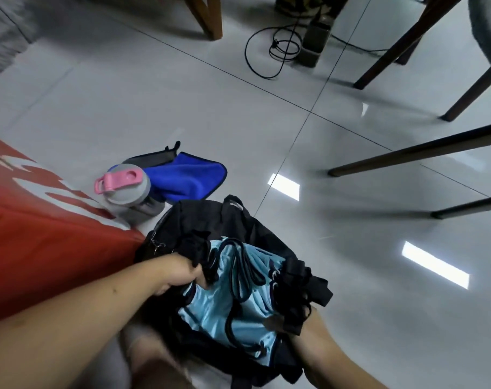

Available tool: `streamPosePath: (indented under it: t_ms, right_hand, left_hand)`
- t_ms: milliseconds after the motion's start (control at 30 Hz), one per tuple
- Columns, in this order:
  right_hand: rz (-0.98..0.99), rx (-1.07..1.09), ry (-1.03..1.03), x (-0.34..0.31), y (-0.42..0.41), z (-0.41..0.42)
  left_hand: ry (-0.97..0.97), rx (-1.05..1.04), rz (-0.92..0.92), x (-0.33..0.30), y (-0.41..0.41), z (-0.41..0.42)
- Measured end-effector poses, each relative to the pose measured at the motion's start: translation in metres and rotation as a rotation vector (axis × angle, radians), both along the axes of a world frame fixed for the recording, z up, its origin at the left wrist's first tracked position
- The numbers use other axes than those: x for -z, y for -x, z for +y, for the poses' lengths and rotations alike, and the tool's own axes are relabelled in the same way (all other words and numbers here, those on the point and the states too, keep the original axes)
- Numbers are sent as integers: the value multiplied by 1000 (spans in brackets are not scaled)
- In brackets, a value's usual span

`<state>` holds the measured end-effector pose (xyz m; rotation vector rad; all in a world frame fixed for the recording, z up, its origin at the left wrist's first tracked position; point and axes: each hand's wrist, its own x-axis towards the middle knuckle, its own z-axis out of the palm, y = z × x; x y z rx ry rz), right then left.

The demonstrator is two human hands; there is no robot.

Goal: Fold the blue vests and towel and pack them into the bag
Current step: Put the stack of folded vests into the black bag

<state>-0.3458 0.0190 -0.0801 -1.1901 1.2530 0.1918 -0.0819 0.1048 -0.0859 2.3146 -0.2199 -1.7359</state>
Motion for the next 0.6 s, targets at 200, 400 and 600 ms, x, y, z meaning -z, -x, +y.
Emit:
streamPosePath:
  t_ms: [200,400,600]
  right_hand:
    - [-1,177,-123,12,-10,2]
    - [57,103,-53,22,-7,6]
    - [44,27,70,23,-2,14]
  left_hand:
    - [122,-111,-87,42,9,0]
    - [249,-520,122,41,1,-2]
    - [322,-630,287,25,-3,-31]
